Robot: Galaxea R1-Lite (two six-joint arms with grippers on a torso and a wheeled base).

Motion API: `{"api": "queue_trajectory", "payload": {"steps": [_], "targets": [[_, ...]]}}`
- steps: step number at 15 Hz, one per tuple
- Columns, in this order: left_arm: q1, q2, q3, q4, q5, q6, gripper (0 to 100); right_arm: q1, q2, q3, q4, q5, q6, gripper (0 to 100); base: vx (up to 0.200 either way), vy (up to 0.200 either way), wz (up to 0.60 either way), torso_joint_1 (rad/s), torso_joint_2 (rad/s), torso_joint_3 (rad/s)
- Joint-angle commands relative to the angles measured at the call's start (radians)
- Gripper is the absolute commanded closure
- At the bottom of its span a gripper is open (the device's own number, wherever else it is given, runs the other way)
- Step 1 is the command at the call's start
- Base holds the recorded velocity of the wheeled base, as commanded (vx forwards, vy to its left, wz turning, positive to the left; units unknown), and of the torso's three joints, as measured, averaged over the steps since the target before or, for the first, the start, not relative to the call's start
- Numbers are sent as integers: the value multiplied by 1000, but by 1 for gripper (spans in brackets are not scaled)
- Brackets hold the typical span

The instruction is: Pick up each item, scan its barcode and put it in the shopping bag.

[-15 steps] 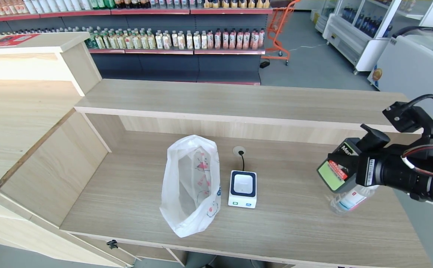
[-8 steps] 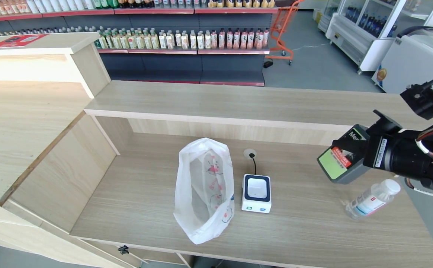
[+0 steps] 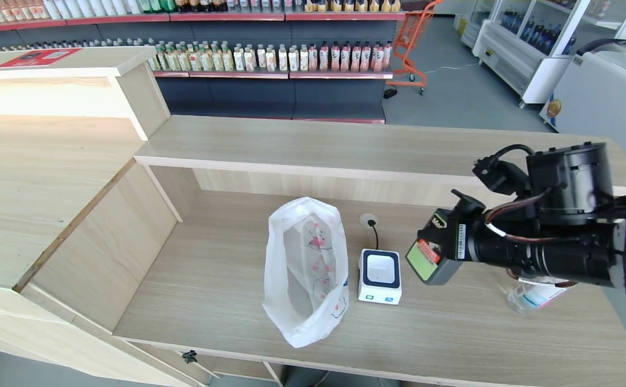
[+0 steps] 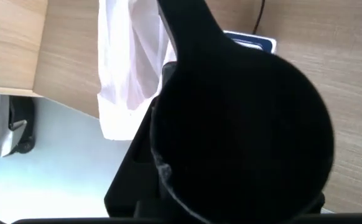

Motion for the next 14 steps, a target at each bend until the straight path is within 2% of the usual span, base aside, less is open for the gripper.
{"api": "queue_trajectory", "payload": {"steps": [1, 2, 3, 4, 5, 7, 9, 14], "targets": [[0, 0, 0, 0, 0, 0, 0, 73, 255, -29, -156, -3, -5, 100, 0, 0, 0, 0, 0, 0], [0, 0, 0, 0, 0, 0, 0, 94, 324, -28, -247, -5, -48, 100, 0, 0, 0, 0, 0, 0], [0, 0, 0, 0, 0, 0, 0, 105, 375, -17, -320, -2, -152, 100, 0, 0, 0, 0, 0, 0], [0, 0, 0, 0, 0, 0, 0, 108, 398, -13, -353, 35, -212, 100, 0, 0, 0, 0, 0, 0], [0, 0, 0, 0, 0, 0, 0, 111, 445, -28, -383, 75, -244, 100, 0, 0, 0, 0, 0, 0], [0, 0, 0, 0, 0, 0, 0, 114, 563, -115, -477, 81, -347, 100, 0, 0, 0, 0, 0, 0], [0, 0, 0, 0, 0, 0, 0, 119, 652, -214, -506, 84, -419, 100, 0, 0, 0, 0, 0, 0], [0, 0, 0, 0, 0, 0, 0, 156, 807, -418, -518, 83, -452, 100, 0, 0, 0, 0, 0, 0]]}}
